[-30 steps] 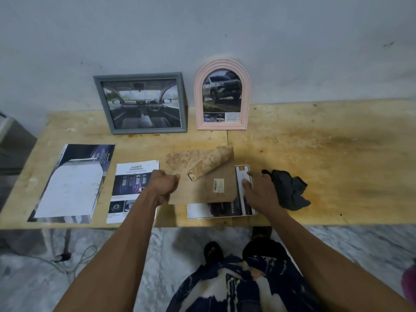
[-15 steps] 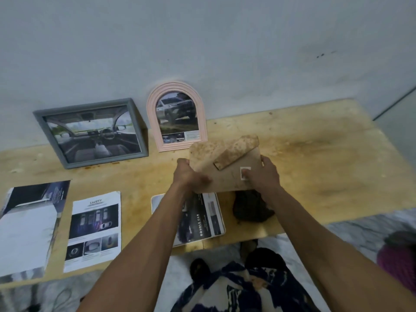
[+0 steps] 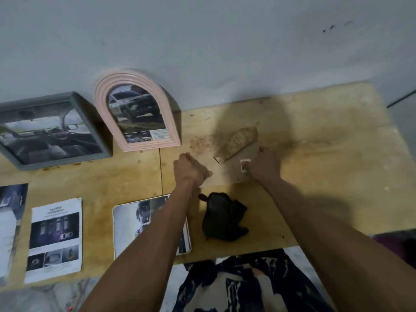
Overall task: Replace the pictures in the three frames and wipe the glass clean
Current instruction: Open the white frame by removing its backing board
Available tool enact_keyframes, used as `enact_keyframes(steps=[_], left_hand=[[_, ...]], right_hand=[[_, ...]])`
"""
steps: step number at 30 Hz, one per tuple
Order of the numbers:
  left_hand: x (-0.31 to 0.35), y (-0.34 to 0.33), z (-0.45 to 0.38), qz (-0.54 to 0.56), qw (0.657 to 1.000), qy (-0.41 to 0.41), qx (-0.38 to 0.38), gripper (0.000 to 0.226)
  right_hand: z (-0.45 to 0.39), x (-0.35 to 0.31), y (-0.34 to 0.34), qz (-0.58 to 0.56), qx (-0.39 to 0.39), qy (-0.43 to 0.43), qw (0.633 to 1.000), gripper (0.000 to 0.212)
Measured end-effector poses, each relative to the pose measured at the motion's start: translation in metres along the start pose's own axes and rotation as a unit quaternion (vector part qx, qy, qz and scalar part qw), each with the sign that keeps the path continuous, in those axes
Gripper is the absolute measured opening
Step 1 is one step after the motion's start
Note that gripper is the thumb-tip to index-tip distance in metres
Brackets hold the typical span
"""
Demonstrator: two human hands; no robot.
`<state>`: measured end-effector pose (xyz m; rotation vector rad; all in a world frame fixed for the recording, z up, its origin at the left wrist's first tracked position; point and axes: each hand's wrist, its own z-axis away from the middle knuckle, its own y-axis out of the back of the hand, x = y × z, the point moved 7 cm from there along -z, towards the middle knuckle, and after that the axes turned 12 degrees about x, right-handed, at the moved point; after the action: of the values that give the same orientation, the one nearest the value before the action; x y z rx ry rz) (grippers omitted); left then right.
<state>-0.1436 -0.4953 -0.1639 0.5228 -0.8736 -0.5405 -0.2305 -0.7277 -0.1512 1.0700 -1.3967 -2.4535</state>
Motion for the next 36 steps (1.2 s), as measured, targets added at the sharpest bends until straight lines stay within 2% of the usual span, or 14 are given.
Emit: enact_keyframes(steps=[3, 4, 7, 10, 14, 20, 23, 26, 28, 36], left_hand=[[-0.006, -0.014, -0.013, 0.0, 0.999, 0.024, 0.026, 0.113], [-0.004, -0.014, -0.012, -0.024, 0.999, 0.014, 0.036, 0.107], [0.003, -0.014, -0.009, -0.11, 0.992, -0.028, 0.063, 0.07], [0.0, -0.022, -0.013, -0.137, 0.988, -0.04, 0.061, 0.054], [0.0, -0.023, -0.012, -0.161, 0.98, -0.078, 0.081, 0.046], [-0.004, -0.024, -0.01, -0.144, 0.983, -0.084, 0.075, 0.051], [-0.009, -0.006, -0.003, -0.089, 0.989, -0.074, 0.096, 0.044], [-0.018, 0.024, 0.011, -0.089, 0.981, -0.134, 0.109, 0.048], [-0.033, 0.05, 0.014, -0.097, 0.976, -0.149, 0.122, 0.053], [-0.135, 0.17, 0.022, -0.108, 0.971, -0.134, 0.168, 0.044]], right_hand=[[-0.012, 0.007, -0.012, 0.021, -0.016, 0.001, 1.0, 0.069], [-0.015, 0.01, -0.019, 0.023, -0.025, 0.003, 0.999, 0.071], [-0.018, 0.02, -0.031, 0.0, -0.031, -0.013, 0.999, 0.075], [-0.02, 0.025, -0.033, 0.0, -0.021, -0.016, 1.0, 0.068], [-0.019, 0.026, -0.034, 0.021, -0.012, -0.002, 1.0, 0.06], [-0.017, 0.022, -0.03, 0.052, -0.002, 0.013, 0.999, 0.061], [-0.007, 0.012, -0.021, 0.044, 0.034, 0.017, 0.998, 0.068], [0.014, -0.009, -0.019, 0.027, 0.054, 0.035, 0.998, 0.067], [0.036, -0.025, -0.025, 0.009, 0.044, 0.05, 0.998, 0.066], [0.15, -0.071, -0.088, -0.046, 0.004, 0.089, 0.995, 0.047]])
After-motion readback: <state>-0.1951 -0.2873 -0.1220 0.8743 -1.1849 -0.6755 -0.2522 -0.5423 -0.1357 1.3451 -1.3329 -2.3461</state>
